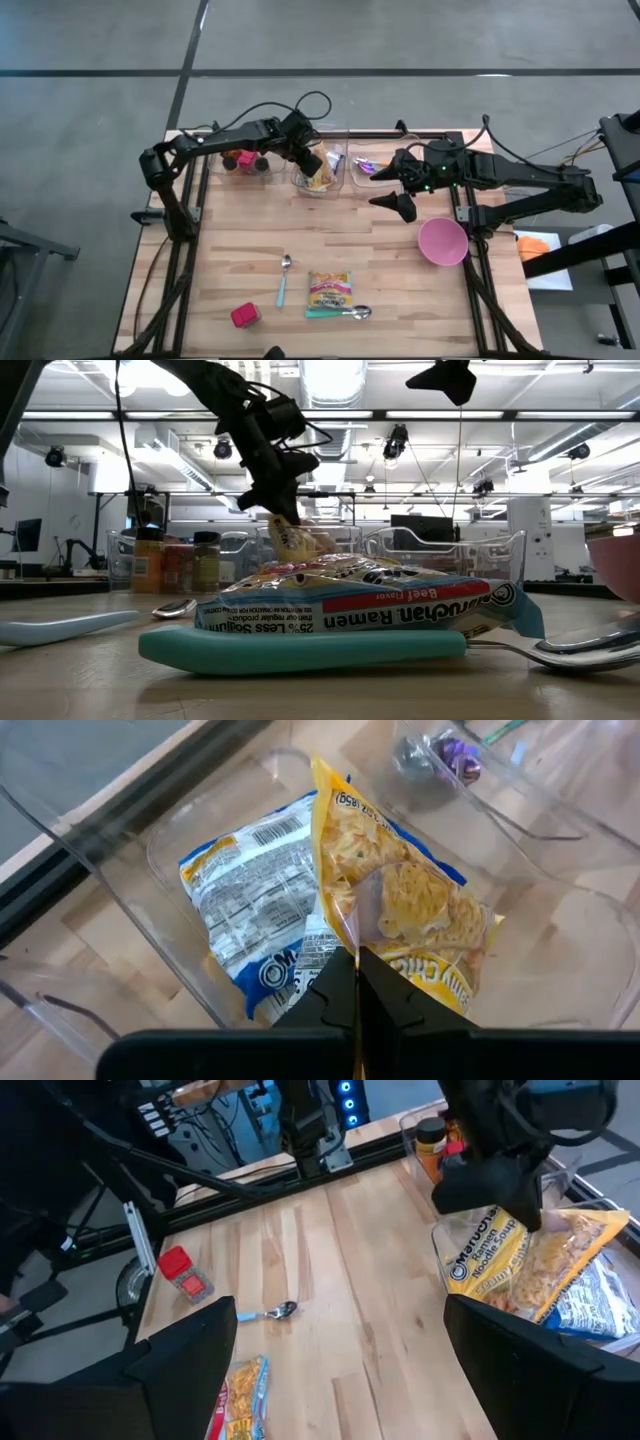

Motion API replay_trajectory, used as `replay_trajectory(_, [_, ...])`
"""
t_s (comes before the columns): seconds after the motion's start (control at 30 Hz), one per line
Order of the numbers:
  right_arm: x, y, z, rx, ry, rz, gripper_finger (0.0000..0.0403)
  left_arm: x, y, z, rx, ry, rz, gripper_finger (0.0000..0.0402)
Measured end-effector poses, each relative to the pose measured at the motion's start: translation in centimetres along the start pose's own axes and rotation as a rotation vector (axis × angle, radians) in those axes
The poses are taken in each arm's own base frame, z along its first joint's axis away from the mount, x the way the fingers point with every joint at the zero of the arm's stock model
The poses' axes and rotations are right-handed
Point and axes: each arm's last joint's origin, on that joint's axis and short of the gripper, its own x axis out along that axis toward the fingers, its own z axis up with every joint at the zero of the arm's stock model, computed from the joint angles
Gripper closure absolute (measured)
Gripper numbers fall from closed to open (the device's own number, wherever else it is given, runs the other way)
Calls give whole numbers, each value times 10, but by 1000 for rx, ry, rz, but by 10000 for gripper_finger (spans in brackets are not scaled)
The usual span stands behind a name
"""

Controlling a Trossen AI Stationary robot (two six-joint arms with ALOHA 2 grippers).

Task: Pick & Place Food Item
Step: Put the yellow noodle pack into the middle transparent bin

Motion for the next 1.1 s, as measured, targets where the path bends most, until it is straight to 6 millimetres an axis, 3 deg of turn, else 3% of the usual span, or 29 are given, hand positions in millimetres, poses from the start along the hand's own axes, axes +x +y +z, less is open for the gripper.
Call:
replay_trajectory(0.9, [5, -4, -9, 8, 23, -30, 51, 0, -1, -1, 3, 13, -22, 401])
replay_trajectory(1.1, [5, -4, -8, 10, 22, -29, 51, 0, -1, -1, -32, 19, -21, 367])
